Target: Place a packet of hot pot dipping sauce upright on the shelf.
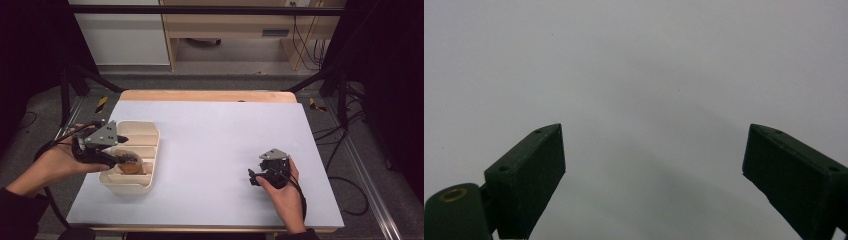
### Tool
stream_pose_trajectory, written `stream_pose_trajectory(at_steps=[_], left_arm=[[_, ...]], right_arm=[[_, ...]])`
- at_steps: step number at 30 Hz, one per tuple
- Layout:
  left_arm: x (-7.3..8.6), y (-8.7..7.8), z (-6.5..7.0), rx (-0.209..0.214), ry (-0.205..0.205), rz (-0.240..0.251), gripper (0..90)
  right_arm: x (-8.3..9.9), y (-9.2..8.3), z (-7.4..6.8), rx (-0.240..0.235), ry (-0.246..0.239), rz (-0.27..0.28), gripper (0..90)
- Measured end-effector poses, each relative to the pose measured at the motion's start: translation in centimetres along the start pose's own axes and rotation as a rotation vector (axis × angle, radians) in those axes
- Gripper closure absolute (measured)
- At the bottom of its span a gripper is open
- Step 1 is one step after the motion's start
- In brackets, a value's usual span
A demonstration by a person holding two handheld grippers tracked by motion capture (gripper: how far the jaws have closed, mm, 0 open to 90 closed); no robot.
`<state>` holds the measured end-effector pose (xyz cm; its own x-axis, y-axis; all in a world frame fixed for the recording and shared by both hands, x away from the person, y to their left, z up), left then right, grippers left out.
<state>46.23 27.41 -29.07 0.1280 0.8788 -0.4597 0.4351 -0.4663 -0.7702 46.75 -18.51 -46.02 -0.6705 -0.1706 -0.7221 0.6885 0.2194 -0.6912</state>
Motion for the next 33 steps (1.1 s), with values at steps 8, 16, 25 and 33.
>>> stream_pose_trajectory(at_steps=[8, 16, 25, 33], left_arm=[[-3.9, 1.8, 2.5, -0.071, -0.059, 0.111, 22.8], [-6.9, 8.5, 5.4, -0.054, -0.138, 0.195, 14.4], [-8.5, 16.1, 8.0, 0.027, -0.195, 0.217, 12.4], [-6.3, 18.5, 9.5, 0.001, -0.355, 0.24, 11.7]], right_arm=[[0.0, -0.1, 0.0, 0.003, 0.008, 0.007, 9.8], [-0.1, -0.3, 0.2, 0.011, 0.015, 0.027, 8.3], [-0.1, -0.5, -0.1, 0.005, 0.014, 0.033, 8.4], [0.4, -0.9, -0.6, 0.007, -0.005, 0.044, 8.3]])
Point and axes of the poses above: each handheld gripper's, and its own axes: y roughly forward along the jaws, x roughly out of its underside, z roughly to its right, the point moved 1 cm from there along y, roughly forward along the jaws, and after that the axes turned 13 degrees about y, right-handed, at the moved point
